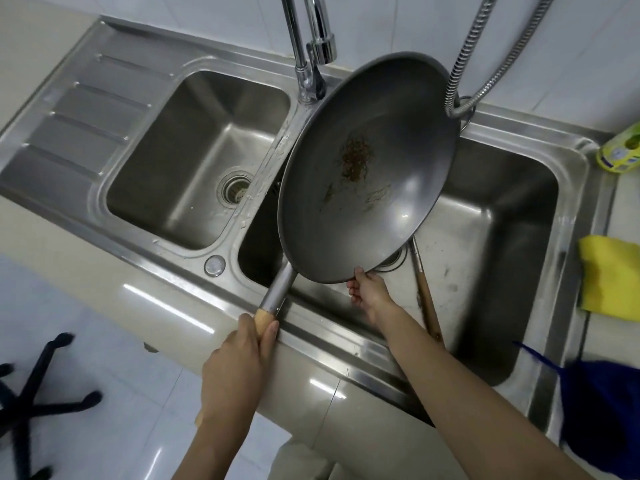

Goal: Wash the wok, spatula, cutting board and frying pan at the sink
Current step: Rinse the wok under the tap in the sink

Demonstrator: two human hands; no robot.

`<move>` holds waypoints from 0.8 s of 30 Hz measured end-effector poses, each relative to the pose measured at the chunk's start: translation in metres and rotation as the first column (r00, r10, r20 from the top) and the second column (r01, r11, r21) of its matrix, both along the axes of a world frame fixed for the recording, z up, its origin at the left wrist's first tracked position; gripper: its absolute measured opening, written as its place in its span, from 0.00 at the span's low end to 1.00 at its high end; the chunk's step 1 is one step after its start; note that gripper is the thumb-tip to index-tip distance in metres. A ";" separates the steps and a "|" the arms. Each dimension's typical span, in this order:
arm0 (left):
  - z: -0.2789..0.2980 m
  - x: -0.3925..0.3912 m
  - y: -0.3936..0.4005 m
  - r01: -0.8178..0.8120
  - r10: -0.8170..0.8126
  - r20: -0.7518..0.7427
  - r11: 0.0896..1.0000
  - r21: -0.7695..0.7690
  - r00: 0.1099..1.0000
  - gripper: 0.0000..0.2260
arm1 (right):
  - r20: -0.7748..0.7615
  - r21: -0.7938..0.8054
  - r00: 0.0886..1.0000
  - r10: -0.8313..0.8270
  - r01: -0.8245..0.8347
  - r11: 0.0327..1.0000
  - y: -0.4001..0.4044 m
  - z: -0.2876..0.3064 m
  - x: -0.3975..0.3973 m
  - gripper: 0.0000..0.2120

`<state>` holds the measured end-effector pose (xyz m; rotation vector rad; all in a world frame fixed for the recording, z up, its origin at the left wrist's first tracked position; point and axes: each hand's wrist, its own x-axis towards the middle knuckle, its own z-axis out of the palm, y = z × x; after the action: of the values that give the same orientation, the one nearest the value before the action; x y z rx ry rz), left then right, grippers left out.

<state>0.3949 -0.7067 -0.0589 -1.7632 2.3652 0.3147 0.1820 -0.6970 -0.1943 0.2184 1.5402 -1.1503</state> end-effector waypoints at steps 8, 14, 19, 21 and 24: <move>0.001 0.002 -0.009 0.026 -0.026 0.018 1.000 -0.006 0.999 0.19 | 0.029 0.005 0.999 0.034 -0.034 0.999 0.032 0.016 -0.012 0.13; 0.001 0.006 -0.023 0.187 -0.180 0.129 0.981 -0.042 0.975 0.23 | -0.152 -0.054 0.986 0.074 -0.083 0.995 0.082 0.040 -0.027 0.12; 0.006 0.003 -0.031 0.199 -0.197 0.201 0.980 0.010 0.960 0.24 | -0.279 -0.124 0.959 0.042 -0.079 0.989 0.098 0.070 -0.022 0.13; 0.012 -0.001 -0.033 0.173 -0.181 0.118 0.982 0.079 0.976 0.25 | -0.399 -0.149 0.916 0.048 -0.116 0.982 0.108 0.085 -0.020 0.13; 0.014 0.001 -0.040 0.180 -0.188 0.045 0.974 0.137 0.981 0.26 | -0.853 0.003 0.495 0.167 -0.315 0.949 0.143 0.109 -0.023 0.11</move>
<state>0.3956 -0.7463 -0.0446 -1.4633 2.3848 0.3782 0.1591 -0.5542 -0.0852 -0.7943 2.2180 -1.1919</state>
